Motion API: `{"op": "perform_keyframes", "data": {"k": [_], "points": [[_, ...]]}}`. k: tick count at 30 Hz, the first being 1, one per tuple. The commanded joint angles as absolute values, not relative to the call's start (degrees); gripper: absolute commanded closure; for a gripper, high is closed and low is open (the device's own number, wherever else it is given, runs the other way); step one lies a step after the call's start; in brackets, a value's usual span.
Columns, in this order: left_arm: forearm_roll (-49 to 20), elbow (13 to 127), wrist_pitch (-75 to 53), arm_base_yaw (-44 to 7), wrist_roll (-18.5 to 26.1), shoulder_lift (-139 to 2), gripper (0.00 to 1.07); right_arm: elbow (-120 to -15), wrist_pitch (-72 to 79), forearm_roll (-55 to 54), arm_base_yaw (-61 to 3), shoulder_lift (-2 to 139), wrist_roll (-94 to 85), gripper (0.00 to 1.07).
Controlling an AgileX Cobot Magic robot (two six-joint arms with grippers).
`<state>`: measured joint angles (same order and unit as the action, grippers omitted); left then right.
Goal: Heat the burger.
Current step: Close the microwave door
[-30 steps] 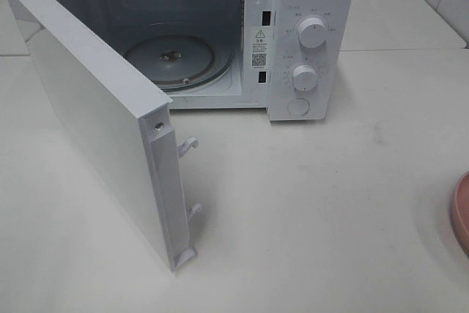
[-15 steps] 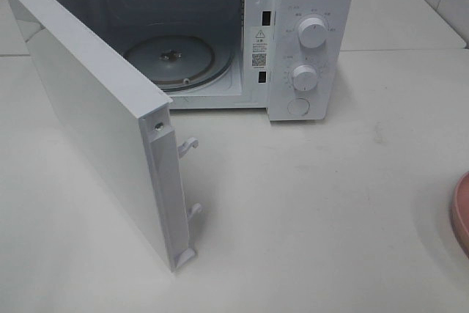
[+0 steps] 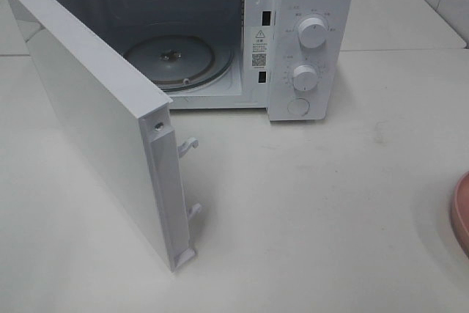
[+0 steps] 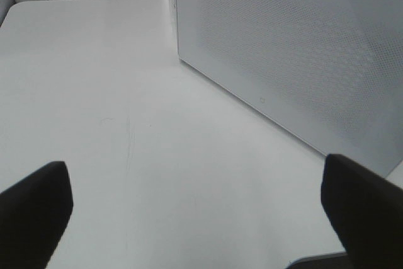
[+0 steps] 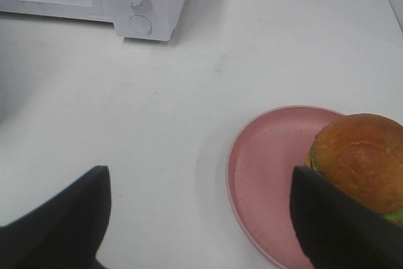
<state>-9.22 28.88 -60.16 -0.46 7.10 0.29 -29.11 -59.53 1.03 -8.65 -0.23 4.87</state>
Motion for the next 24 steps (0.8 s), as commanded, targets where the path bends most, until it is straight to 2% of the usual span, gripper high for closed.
{"op": "perform_keyframes", "data": {"k": [1,24], "points": [[-9.5,28.7,-59.5,-0.3,7.1,1.4,0.06,-29.0,-59.5,0.9,-8.2,-1.7,4.0,0.31],[-9.5,28.7,-59.5,-0.3,7.1,1.4,0.06,-29.0,-59.5,0.9,-8.2,-1.7,4.0,0.32]]}}
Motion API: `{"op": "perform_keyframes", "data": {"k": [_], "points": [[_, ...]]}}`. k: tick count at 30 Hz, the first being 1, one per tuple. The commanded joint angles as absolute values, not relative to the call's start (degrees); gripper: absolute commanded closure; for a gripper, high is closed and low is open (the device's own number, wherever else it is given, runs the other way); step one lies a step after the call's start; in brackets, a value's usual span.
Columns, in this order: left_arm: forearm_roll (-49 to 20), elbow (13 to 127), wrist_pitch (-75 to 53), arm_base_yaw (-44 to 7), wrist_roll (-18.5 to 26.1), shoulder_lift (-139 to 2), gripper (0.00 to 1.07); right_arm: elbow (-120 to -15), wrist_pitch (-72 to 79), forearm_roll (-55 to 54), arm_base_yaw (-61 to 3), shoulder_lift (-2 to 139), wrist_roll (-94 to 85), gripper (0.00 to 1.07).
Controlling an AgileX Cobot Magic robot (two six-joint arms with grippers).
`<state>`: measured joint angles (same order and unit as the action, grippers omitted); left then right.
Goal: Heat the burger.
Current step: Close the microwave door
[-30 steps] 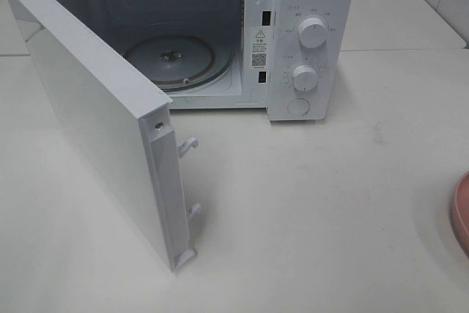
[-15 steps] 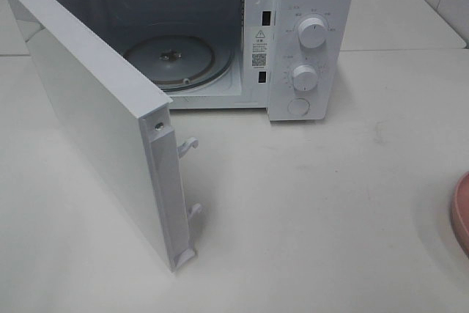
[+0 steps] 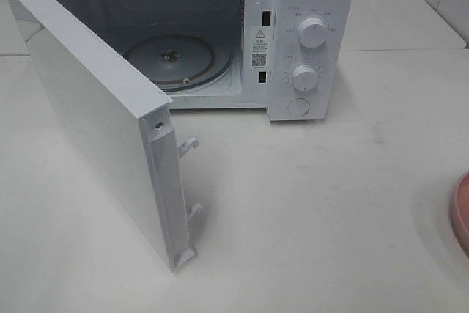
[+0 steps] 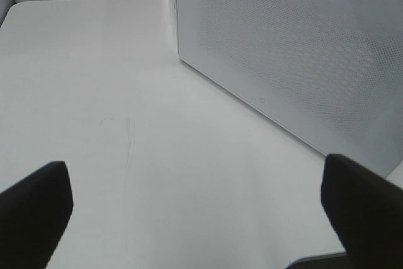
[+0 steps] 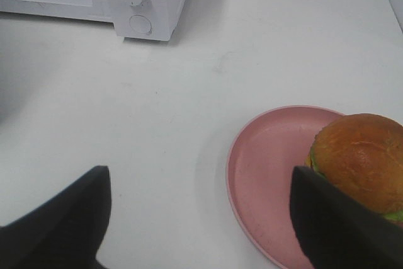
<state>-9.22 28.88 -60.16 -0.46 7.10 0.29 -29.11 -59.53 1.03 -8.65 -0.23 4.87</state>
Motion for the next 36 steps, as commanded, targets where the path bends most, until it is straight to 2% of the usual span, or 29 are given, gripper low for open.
{"op": "perform_keyframes", "data": {"k": [1,11,14,18,30,33,35,36], "points": [[-9.5,28.7,-59.5,-0.3,7.1,1.4,0.06,-29.0,-59.5,0.9,-8.2,-1.7,4.0,0.32],[-9.6,28.7,-59.5,-0.3,7.0,1.4,0.06,-29.0,-59.5,0.9,-8.2,-1.7,4.0,0.32],[-10.7,28.7,-59.5,-0.3,7.0,1.4,0.06,-29.0,-59.5,0.9,-8.2,-1.7,4.0,0.32],[-15.7,28.7,-58.7,-0.3,7.1,1.4,0.06,-29.0,-59.5,0.9,-8.2,-1.7,4.0,0.32],[-15.5,30.3,-55.8,-0.3,7.1,-1.3,0.09,-29.0,-59.5,0.9,-8.2,-1.7,4.0,0.32],[-15.4,30.4,-51.7,-0.3,7.1,-5.6,0.15,-29.0,-59.5,0.9,-8.2,-1.7,4.0,0.32],[-15.2,30.3,-48.8,-0.3,7.1,-9.3,0.32,-29.0,-59.5,0.9,-8.2,-1.7,4.0,0.32],[-15.2,30.3,-48.8,-0.3,7.1,-9.3,0.32,-29.0,-59.5,0.9,-8.2,-1.7,4.0,0.32]]}}
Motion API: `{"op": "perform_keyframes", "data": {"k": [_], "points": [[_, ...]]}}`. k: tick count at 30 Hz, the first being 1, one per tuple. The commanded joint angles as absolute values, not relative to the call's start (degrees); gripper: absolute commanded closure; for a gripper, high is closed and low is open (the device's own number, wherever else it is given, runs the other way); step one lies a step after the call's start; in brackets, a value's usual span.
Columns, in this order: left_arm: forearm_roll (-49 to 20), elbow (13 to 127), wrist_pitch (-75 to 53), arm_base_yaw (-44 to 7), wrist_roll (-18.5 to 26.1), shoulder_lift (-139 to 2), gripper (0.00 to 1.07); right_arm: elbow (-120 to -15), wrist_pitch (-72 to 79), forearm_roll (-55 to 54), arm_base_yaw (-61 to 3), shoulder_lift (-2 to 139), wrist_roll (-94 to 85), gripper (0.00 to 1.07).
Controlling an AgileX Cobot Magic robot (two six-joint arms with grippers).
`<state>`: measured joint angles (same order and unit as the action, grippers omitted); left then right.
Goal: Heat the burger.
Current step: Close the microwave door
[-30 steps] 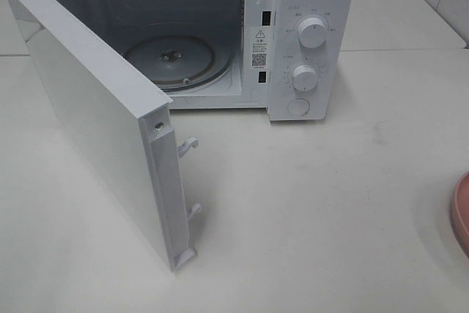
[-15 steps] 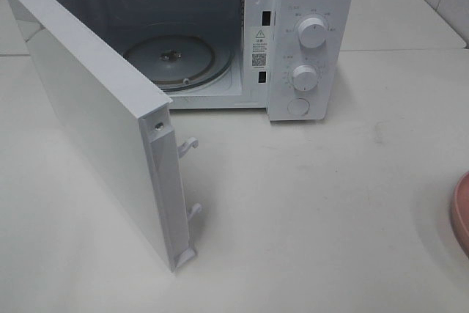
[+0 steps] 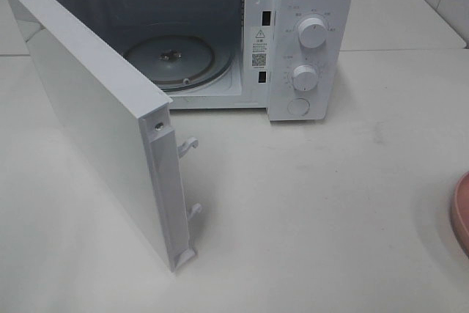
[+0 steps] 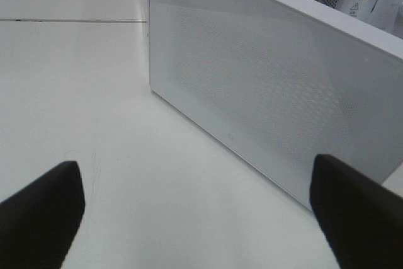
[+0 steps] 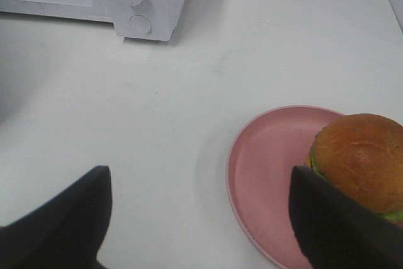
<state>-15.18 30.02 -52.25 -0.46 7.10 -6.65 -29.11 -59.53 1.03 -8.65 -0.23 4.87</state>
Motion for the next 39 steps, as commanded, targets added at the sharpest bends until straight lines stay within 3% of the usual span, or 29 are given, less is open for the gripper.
{"op": "perform_keyframes", "data": {"k": [1,2,3,4,5,7,8,10,12,17,26,34,36,37,38,39], "points": [[-15.1,30.3,-47.9,-0.3,7.1,-10.6,0.39,-29.0,-59.5,0.9,-8.2,-1.7,4.0,0.32],[-15.1,30.3,-47.9,-0.3,7.1,-10.6,0.39,-29.0,-59.5,0.9,-8.2,-1.7,4.0,0.32],[-15.1,30.1,-46.0,-0.3,7.1,-13.1,0.55,-29.0,-59.5,0.9,-8.2,-1.7,4.0,0.32],[-15.1,29.9,-43.7,-0.3,7.1,-15.2,0.62,-29.0,-59.5,0.9,-8.2,-1.7,4.0,0.32],[-15.1,29.9,-43.7,-0.3,7.1,-15.2,0.62,-29.0,-59.5,0.9,-8.2,-1.7,4.0,0.32],[-15.1,29.7,-41.5,-0.3,7.1,-18.7,0.83,-29.0,-59.5,0.9,-8.2,-1.7,4.0,0.32],[-15.1,29.7,-41.5,-0.3,7.1,-18.7,0.83,-29.0,-59.5,0.9,-8.2,-1.7,4.0,0.32],[-15.1,29.0,-38.7,-0.3,7.8,-22.3,1.02,-29.0,-59.5,0.9,-8.2,-1.7,4.0,0.32],[-15.1,28.0,-35.7,-0.3,9.6,-24.6,1.07,-29.0,-59.5,0.9,-8.2,-1.7,4.0,0.32],[-15.7,24.2,-27.3,-0.4,10.5,-27.4,1.07,-29.0,-59.5,0.9,-8.2,-1.7,4.0,0.32],[-16.3,13.1,2.2,-0.5,10.4,-33.3,1.07,-29.0,-59.5,0.9,-8.2,-1.7,4.0,0.32],[-13.5,11.9,17.6,-0.5,9.7,-43.7,1.07,-29.0,-59.5,0.9,-8.2,-1.7,4.0,0.32],[-12.2,11.9,18.7,-0.5,8.9,-45.3,1.07,-29.0,-59.5,0.9,-8.2,-1.7,4.0,0.32],[-9.2,11.9,20.9,-0.9,5.6,-48.5,1.07,-29.0,-59.5,0.9,-8.2,-1.7,4.0,0.32],[-9.2,11.9,20.9,-0.9,5.6,-48.5,1.07,-29.0,-59.5,0.9,-8.2,-1.7,4.0,0.32],[-5.0,11.9,23.1,-2.0,1.7,-51.2,1.07,-29.0,-59.5,0.9,-8.2,-1.7,4.0,0.32]]}}
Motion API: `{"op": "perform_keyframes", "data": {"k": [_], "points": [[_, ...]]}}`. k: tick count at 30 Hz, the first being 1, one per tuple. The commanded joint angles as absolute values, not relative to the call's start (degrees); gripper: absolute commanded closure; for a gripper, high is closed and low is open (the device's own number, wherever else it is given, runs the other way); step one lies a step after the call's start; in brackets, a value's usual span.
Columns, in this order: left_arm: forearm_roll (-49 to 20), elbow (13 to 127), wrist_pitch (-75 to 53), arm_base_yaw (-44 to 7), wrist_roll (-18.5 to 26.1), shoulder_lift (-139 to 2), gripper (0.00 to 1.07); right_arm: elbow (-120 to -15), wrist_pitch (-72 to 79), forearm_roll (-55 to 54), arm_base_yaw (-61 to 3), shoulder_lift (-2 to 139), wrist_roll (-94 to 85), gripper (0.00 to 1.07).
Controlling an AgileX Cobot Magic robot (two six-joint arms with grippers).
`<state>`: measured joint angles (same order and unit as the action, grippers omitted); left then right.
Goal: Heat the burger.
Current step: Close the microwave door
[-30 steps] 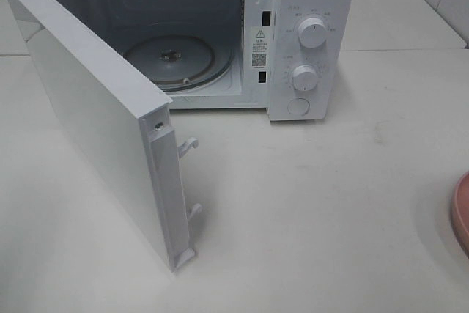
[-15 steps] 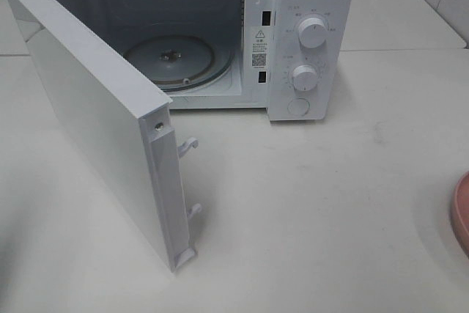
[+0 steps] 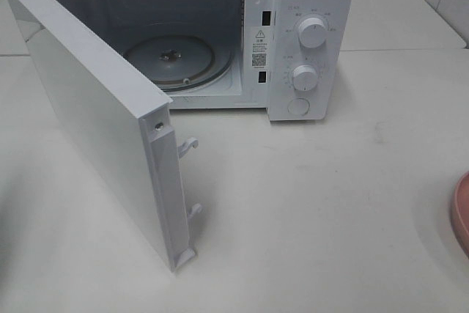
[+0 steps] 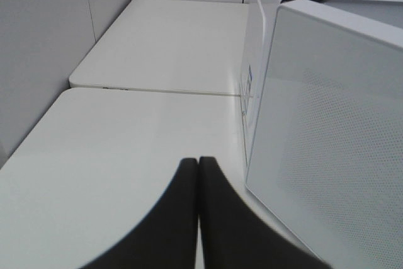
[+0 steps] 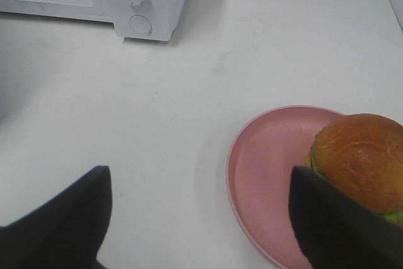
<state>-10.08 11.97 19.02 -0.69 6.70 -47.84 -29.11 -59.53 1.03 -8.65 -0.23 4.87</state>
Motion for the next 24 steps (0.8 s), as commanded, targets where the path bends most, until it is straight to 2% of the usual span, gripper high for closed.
{"op": "perform_keyframes", "data": {"k": [1,2,3,5,6,11,16,18,19,20,21,23,24], "points": [[-2.1,11.9,24.8,-2.9,-0.4,-52.6,1.07,-29.0,-59.5,0.9,-8.2,-1.7,4.0,0.32],[-2.1,11.9,24.8,-2.9,-0.4,-52.6,1.07,-29.0,-59.5,0.9,-8.2,-1.7,4.0,0.32],[3.9,11.9,28.3,-4.7,-3.7,-55.1,1.07,-29.0,-59.5,0.9,-8.2,-1.7,4.0,0.32],[6.1,11.9,30.5,-5.5,-4.9,-56.6,1.07,-29.0,-59.5,0.9,-8.2,-1.7,4.0,0.32],[10.2,11.9,35.0,-6.8,-7.7,-59.5,1.07,-29.0,-59.5,0.9,-8.2,-1.7,4.0,0.32],[13.3,11.9,43.6,-8.9,-10.6,-67.0,1.07,-29.0,-59.5,0.9,-8.2,-1.7,4.0,0.32],[13.1,11.9,50.2,-11.7,-10.6,-72.1,1.07,-29.0,-59.5,0.9,-8.2,-1.7,4.0,0.32],[9.6,11.9,53.9,-15.3,-10.2,-75.2,1.07,-29.0,-59.5,0.9,-8.2,-1.7,4.0,0.32],[9.6,11.9,53.9,-15.3,-10.2,-75.2,1.07,-29.0,-59.5,0.9,-8.2,-1.7,4.0,0.32],[6.1,11.9,55.3,-18.0,-8.4,-77.3,1.07,-29.0,-59.5,0.9,-8.2,-1.7,4.0,0.32],[6.1,11.9,55.3,-18.0,-8.4,-77.3,1.07,-29.0,-59.5,0.9,-8.2,-1.7,4.0,0.32],[-1.1,12.0,59.1,-23.9,-4.6,-81.8,1.07,-29.0,-59.5,0.9,-8.2,-1.7,4.0,0.32],[-1.1,12.0,59.1,-23.9,-4.6,-81.8,1.07,-29.0,-59.5,0.9,-8.2,-1.7,4.0,0.32]]}}
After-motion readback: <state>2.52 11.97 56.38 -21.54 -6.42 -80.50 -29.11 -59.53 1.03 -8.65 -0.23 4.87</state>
